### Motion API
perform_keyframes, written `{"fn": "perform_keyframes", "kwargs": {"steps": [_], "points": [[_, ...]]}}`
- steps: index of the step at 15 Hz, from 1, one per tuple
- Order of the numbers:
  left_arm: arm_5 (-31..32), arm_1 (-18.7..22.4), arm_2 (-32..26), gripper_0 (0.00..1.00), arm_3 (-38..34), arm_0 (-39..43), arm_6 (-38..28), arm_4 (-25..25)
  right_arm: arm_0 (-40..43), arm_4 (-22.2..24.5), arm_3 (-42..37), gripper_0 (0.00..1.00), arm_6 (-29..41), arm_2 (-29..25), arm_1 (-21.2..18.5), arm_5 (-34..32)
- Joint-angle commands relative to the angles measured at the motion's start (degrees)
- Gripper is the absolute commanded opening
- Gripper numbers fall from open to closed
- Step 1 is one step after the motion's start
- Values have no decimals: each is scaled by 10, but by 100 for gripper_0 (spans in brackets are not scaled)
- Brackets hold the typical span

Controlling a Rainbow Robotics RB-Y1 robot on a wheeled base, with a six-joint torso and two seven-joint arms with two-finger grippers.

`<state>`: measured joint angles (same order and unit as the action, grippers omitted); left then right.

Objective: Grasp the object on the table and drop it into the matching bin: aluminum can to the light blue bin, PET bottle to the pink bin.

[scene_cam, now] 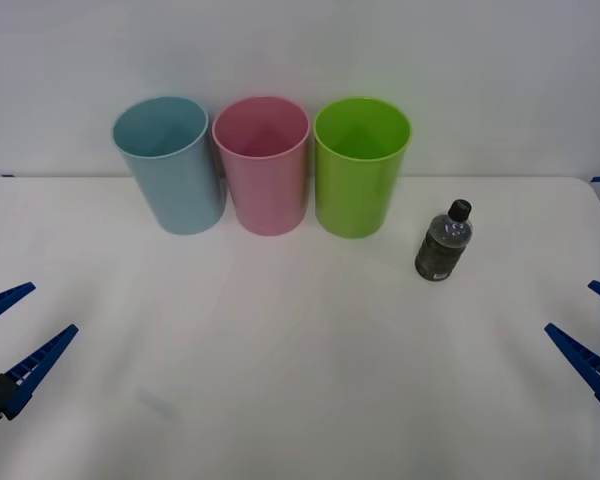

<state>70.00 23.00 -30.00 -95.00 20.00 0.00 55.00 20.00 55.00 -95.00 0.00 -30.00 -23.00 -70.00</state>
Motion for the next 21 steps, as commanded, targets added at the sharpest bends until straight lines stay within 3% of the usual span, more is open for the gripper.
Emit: {"fn": "perform_keyframes", "kwargs": {"steps": [1, 6, 9, 12, 16, 21], "points": [[0, 0, 0, 100, 0, 0, 0, 0, 0, 0, 0, 100, 0, 0, 0, 0], [0, 0, 0, 100, 0, 0, 0, 0, 7, 14, 12, 100, -2, 7, -18, 14], [0, 0, 0, 100, 0, 0, 0, 0, -15, 14, 60, 100, -16, 38, -34, 21], [0, 0, 0, 100, 0, 0, 0, 0, -43, 21, 102, 100, -85, 64, -34, 34], [0, 0, 0, 100, 0, 0, 0, 0, -56, 16, 124, 100, -163, 109, -34, 96], [0, 0, 0, 100, 0, 0, 0, 0, -64, 5, 125, 100, -180, 166, -33, 180]]}}
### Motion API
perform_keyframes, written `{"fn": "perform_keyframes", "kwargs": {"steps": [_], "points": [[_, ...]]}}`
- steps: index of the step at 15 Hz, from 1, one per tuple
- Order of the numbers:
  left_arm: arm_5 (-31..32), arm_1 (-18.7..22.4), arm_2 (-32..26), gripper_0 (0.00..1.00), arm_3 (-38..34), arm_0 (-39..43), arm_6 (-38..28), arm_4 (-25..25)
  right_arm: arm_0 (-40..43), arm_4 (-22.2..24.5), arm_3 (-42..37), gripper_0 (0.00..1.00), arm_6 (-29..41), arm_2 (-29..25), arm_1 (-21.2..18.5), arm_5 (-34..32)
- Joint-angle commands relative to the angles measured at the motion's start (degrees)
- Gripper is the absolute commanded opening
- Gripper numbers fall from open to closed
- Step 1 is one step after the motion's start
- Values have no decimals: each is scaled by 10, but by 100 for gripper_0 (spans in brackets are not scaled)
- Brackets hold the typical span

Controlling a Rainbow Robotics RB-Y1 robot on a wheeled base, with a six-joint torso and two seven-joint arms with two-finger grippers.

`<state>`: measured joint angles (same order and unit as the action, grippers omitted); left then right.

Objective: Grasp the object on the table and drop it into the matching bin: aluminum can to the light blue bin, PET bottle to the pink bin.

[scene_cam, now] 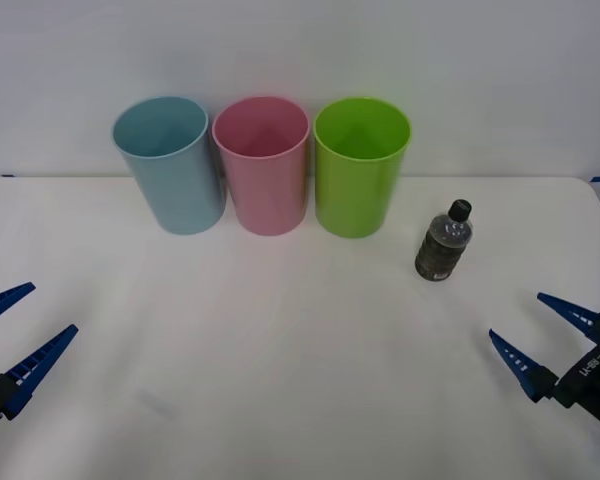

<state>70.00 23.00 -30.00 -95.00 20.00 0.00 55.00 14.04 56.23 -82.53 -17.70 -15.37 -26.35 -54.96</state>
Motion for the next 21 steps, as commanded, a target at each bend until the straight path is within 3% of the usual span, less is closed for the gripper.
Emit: {"fn": "perform_keyframes", "kwargs": {"steps": [1, 6, 15, 21], "points": [[0, 0, 0, 100, 0, 0, 0, 0, -8, -10, 0, 100, -5, 32, 1, 48], [0, 0, 0, 100, 0, 0, 0, 0, -32, -32, 0, 100, -19, 83, 11, 130], [0, 0, 0, 100, 0, 0, 0, 0, -82, 23, 0, 100, -32, 86, 89, 209], [0, 0, 0, 100, 0, 0, 0, 0, -113, 24, 0, 100, -35, 131, 94, 296]]}}
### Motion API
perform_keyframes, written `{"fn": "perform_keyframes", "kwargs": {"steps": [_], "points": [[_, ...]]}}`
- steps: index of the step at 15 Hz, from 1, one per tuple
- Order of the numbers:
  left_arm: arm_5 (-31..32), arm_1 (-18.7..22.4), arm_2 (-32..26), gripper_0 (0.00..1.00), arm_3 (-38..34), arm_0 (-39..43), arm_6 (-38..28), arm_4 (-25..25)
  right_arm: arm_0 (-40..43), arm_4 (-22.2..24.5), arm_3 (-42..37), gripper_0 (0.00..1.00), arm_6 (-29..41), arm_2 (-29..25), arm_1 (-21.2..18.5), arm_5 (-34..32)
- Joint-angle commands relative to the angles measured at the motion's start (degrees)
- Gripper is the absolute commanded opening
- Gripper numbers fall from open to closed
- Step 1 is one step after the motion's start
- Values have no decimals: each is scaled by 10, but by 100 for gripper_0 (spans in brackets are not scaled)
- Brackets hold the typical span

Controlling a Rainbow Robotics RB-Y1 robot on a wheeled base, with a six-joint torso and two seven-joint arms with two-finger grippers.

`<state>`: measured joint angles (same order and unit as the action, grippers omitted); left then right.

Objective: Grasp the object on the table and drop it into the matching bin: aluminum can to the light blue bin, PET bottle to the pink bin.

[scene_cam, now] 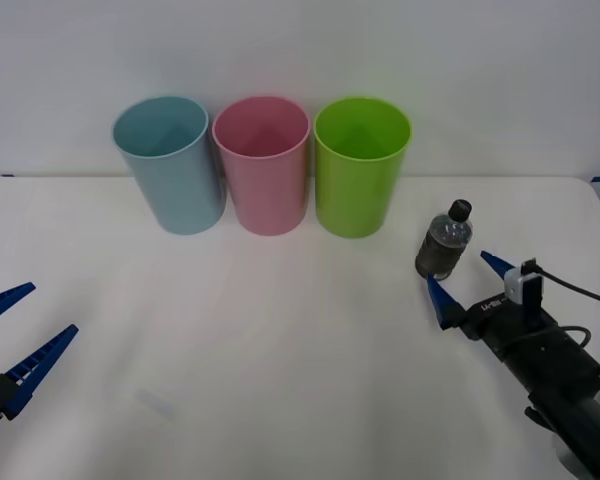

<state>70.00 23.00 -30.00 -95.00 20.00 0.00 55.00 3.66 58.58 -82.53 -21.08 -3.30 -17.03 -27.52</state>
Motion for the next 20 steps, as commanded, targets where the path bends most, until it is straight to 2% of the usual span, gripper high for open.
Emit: {"fn": "perform_keyframes", "kwargs": {"steps": [1, 6, 13, 20], "points": [[0, 0, 0, 100, 0, 0, 0, 0, -14, 0, 0, 100, 0, 14, 1, 31], [0, 0, 0, 100, 0, 0, 0, 0, -38, 1, 6, 100, 0, 37, 1, 86], [0, 0, 0, 100, 0, 0, 0, 0, -100, 2, 73, 100, -2, 45, 2, 99], [0, 0, 0, 100, 0, 0, 0, 0, -142, 7, 116, 100, -12, 43, 21, 121]]}}
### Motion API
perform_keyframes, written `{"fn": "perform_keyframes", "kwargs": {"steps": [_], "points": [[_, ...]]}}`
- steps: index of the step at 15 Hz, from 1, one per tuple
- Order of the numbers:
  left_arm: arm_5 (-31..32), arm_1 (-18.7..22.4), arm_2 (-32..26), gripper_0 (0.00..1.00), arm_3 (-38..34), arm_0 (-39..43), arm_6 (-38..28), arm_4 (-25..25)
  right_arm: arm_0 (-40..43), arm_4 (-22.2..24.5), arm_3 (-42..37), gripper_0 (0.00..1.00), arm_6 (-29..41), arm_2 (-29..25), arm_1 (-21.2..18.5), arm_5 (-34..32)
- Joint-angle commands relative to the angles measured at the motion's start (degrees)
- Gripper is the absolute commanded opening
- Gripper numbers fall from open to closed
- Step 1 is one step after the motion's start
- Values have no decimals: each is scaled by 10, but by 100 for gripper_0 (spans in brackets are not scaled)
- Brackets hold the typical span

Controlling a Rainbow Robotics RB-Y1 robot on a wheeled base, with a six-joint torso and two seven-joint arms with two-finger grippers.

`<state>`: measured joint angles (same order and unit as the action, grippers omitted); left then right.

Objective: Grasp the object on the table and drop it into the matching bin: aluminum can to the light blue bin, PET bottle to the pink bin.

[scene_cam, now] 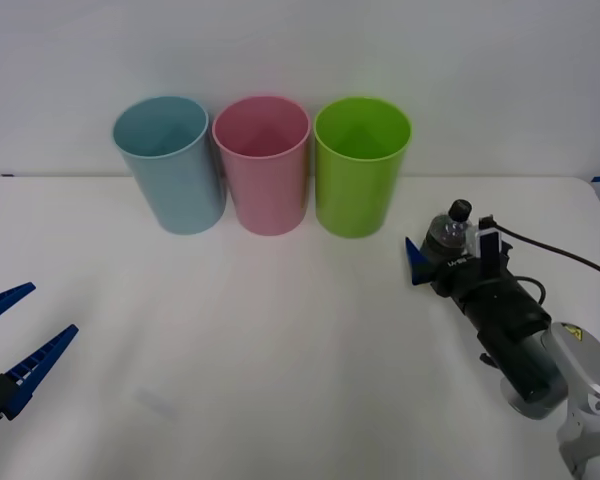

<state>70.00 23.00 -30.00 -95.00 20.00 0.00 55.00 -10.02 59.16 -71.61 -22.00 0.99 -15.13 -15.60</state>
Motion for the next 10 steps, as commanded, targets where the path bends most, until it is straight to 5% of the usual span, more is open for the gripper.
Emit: {"fn": "perform_keyframes", "kwargs": {"steps": [1, 3, 4, 5, 6, 10], "points": [[0, 0, 0, 100, 0, 0, 0, 0, -6, 1, 8, 100, -3, 0, 1, 2], [0, 0, 0, 100, 0, 0, 0, 0, -6, 1, 8, 100, -3, 0, 2, 4], [0, 0, 0, 100, 0, 0, 0, 0, -6, 1, 8, 44, -3, 0, 2, 4], [0, 0, 0, 100, 0, 0, 0, 0, -6, 1, 8, 7, -1, 0, 2, 4], [0, 0, 0, 100, 0, 0, 0, 0, -6, 1, 8, 0, -1, 0, 2, 4], [0, 0, 0, 100, 0, 0, 0, 0, -6, 1, 8, 0, -3, 0, 2, 3]]}}
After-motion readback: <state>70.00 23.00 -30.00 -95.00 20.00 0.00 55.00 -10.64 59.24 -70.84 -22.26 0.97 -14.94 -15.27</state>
